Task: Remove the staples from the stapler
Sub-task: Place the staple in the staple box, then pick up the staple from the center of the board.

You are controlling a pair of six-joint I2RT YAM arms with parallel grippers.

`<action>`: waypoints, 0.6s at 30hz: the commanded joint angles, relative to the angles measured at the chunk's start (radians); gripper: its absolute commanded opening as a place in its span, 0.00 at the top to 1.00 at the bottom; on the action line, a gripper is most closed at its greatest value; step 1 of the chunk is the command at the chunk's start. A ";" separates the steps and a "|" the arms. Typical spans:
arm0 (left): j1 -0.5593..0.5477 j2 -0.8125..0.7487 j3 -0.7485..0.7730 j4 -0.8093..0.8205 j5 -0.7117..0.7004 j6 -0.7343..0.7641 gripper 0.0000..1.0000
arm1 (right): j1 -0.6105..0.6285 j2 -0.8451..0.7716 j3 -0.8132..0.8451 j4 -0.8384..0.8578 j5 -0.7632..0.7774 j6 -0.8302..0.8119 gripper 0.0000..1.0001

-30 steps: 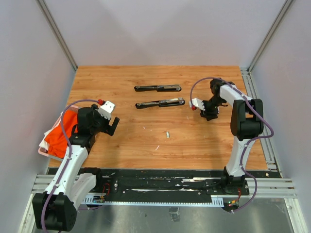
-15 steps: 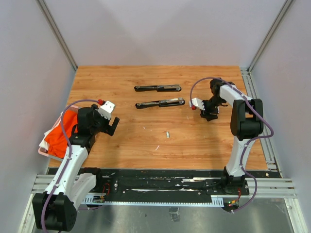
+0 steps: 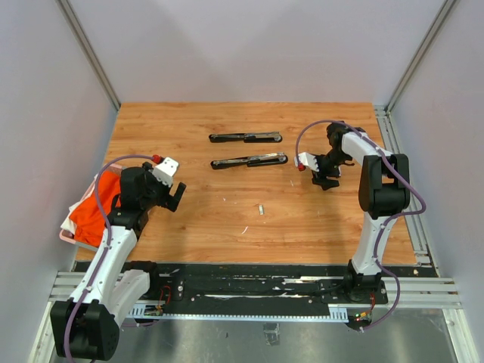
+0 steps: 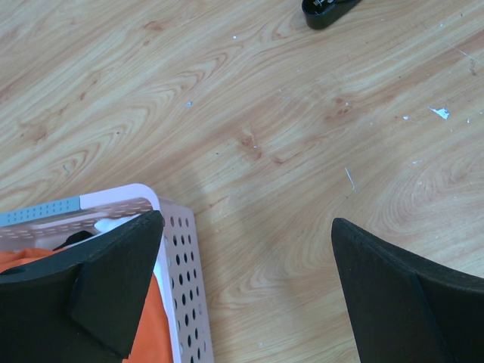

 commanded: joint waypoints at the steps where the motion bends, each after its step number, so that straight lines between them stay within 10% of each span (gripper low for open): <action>1: 0.006 -0.005 -0.006 0.023 0.008 0.005 0.02 | -0.006 -0.013 -0.005 -0.048 -0.013 0.007 0.30; 18: 0.006 -0.003 -0.004 0.023 0.005 0.006 0.02 | 0.256 -0.342 -0.154 0.004 -0.088 -0.022 0.09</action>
